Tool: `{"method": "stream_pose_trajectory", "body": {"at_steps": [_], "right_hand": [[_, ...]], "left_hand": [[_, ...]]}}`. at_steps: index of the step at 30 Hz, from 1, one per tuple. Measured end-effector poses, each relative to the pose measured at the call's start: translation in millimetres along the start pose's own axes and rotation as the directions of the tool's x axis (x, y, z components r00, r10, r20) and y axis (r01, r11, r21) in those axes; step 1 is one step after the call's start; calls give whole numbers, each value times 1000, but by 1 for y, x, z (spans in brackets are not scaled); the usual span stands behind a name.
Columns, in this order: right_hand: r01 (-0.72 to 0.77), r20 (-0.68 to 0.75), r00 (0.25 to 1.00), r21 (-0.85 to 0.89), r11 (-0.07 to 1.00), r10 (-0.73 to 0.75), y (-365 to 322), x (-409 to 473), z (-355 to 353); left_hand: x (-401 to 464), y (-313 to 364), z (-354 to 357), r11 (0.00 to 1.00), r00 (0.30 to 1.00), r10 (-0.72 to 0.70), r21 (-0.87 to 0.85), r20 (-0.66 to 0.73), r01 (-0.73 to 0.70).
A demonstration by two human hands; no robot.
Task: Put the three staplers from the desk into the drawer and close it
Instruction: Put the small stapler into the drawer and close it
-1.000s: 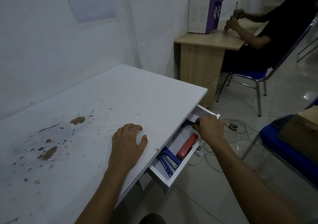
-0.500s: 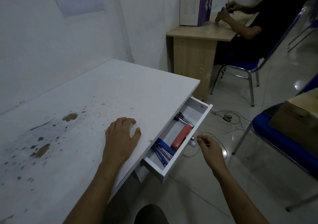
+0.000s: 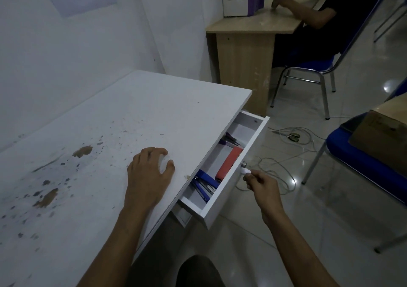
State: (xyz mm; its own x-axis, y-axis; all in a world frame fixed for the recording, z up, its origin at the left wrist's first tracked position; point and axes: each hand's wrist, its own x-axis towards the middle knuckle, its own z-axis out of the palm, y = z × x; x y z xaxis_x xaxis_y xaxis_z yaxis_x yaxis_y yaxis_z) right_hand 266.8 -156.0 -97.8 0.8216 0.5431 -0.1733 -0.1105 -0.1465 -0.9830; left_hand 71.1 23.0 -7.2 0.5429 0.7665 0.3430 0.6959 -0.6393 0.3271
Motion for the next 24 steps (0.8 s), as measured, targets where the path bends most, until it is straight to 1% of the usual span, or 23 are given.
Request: {"method": "stream_pose_trajectory", "body": {"at_steps": [5, 10, 16, 18, 20, 24], "right_hand": [[45, 58, 997, -5, 999, -45, -21, 11, 4], [28, 129, 991, -33, 999, -24, -27, 25, 19], [4, 293, 956, 35, 999, -14, -32, 45, 45], [-34, 350, 937, 76, 997, 5, -33, 53, 57], [-105, 394, 919, 179, 978, 26, -36, 59, 68], [-190, 495, 868, 296, 936, 20, -39, 71, 89]], "left_hand": [[0, -1, -1, 1000, 1000, 3, 20, 15, -3], [-1, 3, -3, 999, 1000, 8, 32, 17, -8], [-2, 6, -3, 999, 999, -18, 46, 33, 17], [-2, 6, -3, 998, 999, -27, 53, 43, 25], [-1, 7, -3, 997, 998, -37, 64, 46, 34], [-1, 7, -2, 996, 997, -58, 72, 47, 54]]}}
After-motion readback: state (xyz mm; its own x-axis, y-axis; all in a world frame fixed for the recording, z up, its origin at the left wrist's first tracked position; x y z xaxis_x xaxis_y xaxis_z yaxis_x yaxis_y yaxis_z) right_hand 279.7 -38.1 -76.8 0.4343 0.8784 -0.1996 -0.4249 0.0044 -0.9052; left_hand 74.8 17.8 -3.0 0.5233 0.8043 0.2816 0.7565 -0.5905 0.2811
